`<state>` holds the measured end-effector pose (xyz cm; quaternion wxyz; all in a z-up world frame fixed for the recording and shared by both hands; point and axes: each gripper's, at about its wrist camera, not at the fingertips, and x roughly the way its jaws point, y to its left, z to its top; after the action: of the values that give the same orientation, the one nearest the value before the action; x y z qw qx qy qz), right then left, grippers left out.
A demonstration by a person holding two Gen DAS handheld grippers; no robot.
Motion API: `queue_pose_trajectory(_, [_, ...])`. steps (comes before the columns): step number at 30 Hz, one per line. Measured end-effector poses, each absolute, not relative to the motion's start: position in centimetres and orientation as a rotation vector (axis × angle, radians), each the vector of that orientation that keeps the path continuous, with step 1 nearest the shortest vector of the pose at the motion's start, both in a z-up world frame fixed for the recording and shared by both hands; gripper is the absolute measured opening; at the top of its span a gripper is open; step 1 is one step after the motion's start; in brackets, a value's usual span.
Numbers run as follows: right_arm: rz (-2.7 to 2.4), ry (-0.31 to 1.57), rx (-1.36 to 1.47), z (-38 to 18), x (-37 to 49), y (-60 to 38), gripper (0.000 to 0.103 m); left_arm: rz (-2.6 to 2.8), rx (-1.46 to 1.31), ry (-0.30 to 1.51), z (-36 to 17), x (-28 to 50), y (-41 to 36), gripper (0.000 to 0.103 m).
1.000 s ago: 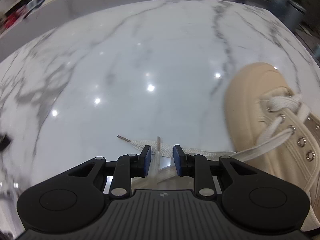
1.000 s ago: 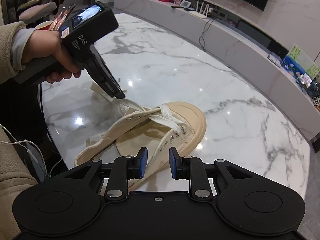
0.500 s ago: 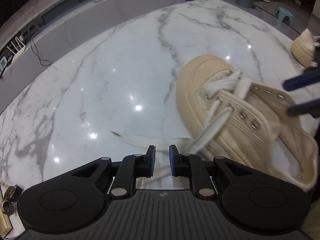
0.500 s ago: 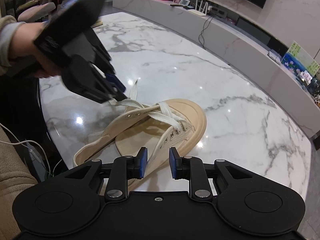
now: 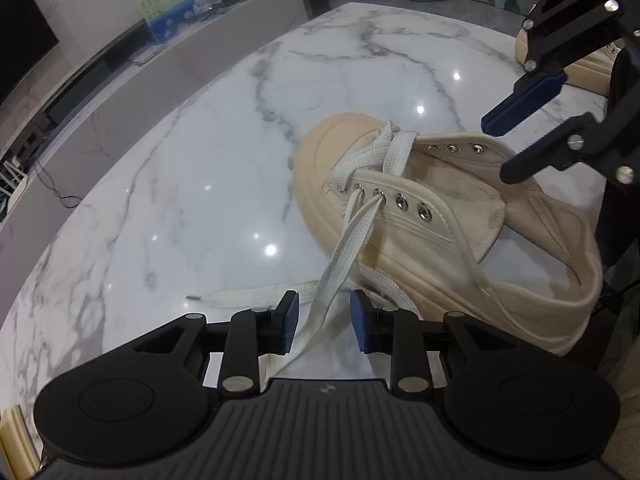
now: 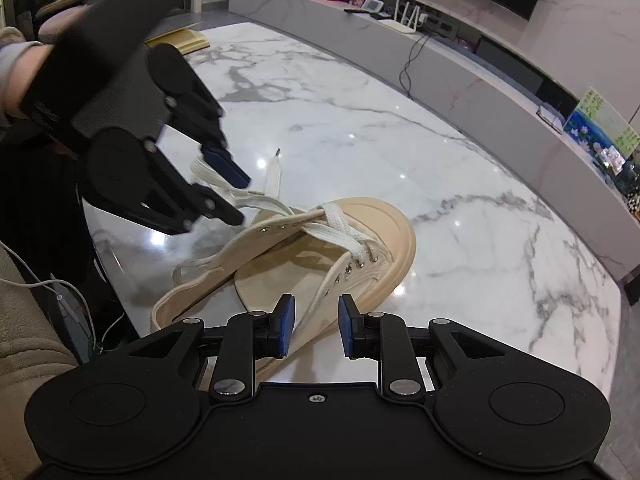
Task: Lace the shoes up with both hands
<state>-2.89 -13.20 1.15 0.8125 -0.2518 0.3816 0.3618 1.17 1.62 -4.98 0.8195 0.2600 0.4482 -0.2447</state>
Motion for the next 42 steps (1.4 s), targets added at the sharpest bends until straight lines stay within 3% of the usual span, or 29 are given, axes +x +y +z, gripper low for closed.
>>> queue_pose_trajectory(2, [0.772,0.814,-0.538,1.2,-2.9,-13.2,0.021,-0.54,0.554,0.983,-5.3,1.2,1.6,0.009])
queue_pose_trajectory(8, [0.776,0.819,-0.541,1.0,-2.8,-13.0,0.021,-0.608,0.552,1.044,-5.6,-0.2,2.0,0.007])
queue_pose_trajectory(12, [0.785,0.813,-0.537,1.0,-2.8,-12.9,0.021,-0.555,0.532,1.041,-5.1,-0.5,2.5,0.013])
queue_pose_trajectory(14, [0.783,0.811,-0.532,1.0,-2.8,-13.0,0.021,-0.523,0.503,1.037,-4.6,-0.3,2.7,0.025])
queue_pose_trajectory(20, [0.775,0.796,-0.498,1.3,-2.5,-13.2,0.021,-0.434,0.419,1.015,-2.9,0.4,3.3,0.032])
queue_pose_trajectory(24, [0.798,0.774,-0.493,1.8,-2.2,-12.6,0.021,-0.44,0.434,1.002,-2.4,0.3,3.1,0.031])
queue_pose_trajectory(26, [0.81,0.762,-0.491,2.0,-2.0,-12.2,0.021,-0.489,0.447,1.001,-2.2,0.2,2.7,0.025])
queue_pose_trajectory(42, [1.006,0.779,-0.567,1.2,4.6,-5.0,0.021,-0.316,0.416,1.009,-2.8,2.8,5.7,0.023])
